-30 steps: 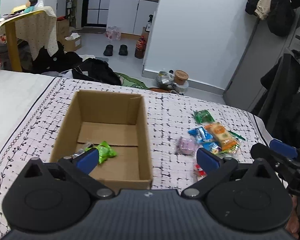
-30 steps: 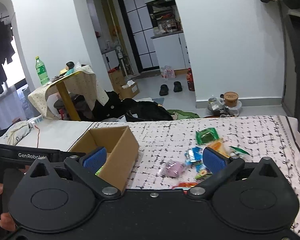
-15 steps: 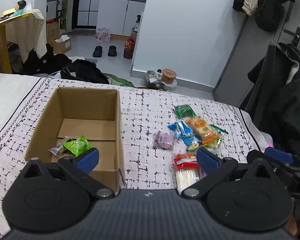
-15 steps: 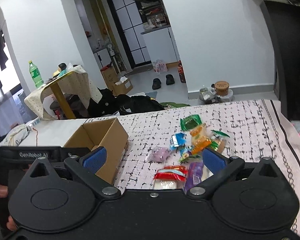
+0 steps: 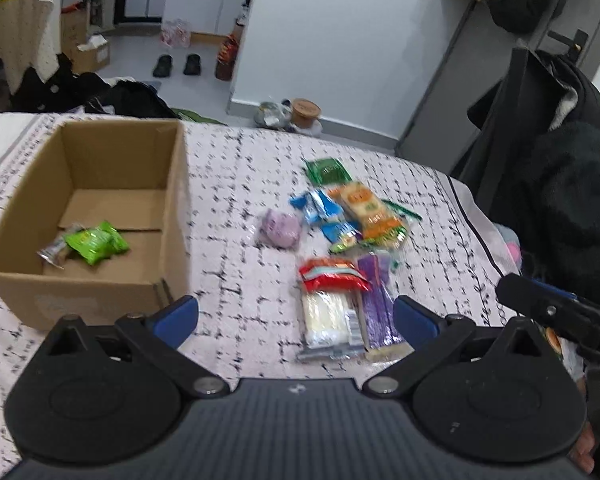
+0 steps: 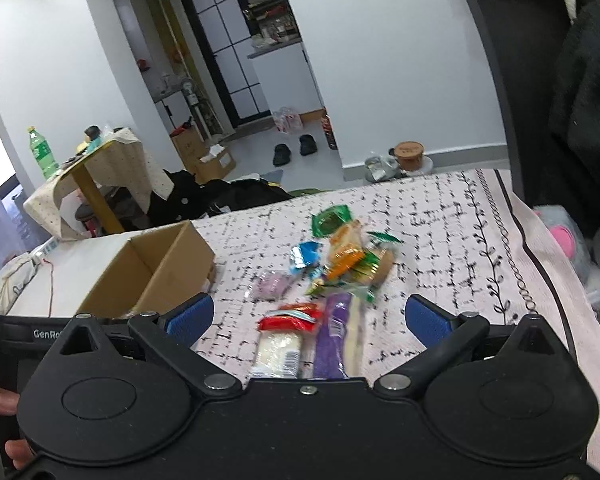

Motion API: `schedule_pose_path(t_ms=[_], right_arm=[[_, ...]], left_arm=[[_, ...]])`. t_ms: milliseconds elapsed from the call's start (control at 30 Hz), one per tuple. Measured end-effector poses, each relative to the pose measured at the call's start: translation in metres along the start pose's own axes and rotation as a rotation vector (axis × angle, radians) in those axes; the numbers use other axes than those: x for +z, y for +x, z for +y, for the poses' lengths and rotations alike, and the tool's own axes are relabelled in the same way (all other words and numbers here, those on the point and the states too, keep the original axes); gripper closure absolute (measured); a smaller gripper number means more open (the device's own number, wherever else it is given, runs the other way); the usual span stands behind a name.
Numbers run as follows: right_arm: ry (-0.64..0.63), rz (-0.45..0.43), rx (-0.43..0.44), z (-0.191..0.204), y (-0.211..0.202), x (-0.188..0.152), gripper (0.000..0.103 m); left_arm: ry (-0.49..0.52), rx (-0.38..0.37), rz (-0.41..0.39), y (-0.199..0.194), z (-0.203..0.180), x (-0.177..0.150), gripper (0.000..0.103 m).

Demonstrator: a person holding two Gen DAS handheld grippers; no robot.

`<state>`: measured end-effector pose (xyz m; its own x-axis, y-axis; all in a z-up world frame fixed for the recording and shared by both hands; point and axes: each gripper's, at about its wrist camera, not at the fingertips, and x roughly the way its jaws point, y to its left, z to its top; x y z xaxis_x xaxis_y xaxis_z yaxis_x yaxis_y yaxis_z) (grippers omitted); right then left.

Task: Organize snacks
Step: 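Move left tool to the white bread packet while right tool approaches the purple packet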

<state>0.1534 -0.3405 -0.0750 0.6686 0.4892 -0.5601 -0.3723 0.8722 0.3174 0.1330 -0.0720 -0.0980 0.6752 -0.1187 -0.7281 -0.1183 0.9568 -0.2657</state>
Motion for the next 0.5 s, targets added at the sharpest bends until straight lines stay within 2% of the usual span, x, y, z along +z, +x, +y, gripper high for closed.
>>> schedule_pose_path(t_ms=[67,267,400,500], right_arm=[[0.004,0.01,-0.007,-0.001,0.003,-0.001,0.002],[0.014,0.055,-0.025,-0.005,0.015,-0.007,0.019],[0.043,0.093,-0.047,-0.009,0.023,-0.01,0.04],[0.067,0.115,-0.068,-0.014,0.029,-0.013,0.049]], left_arm=[[-0.001,-0.005,0.006,0.006,-0.001,-0.002,0.001],[-0.017,-0.028,0.02,0.026,-0.002,-0.004,0.004],[-0.028,-0.044,0.04,0.042,-0.004,-0.002,0.011],[-0.031,-0.056,0.059,0.055,-0.008,0.0,0.015]])
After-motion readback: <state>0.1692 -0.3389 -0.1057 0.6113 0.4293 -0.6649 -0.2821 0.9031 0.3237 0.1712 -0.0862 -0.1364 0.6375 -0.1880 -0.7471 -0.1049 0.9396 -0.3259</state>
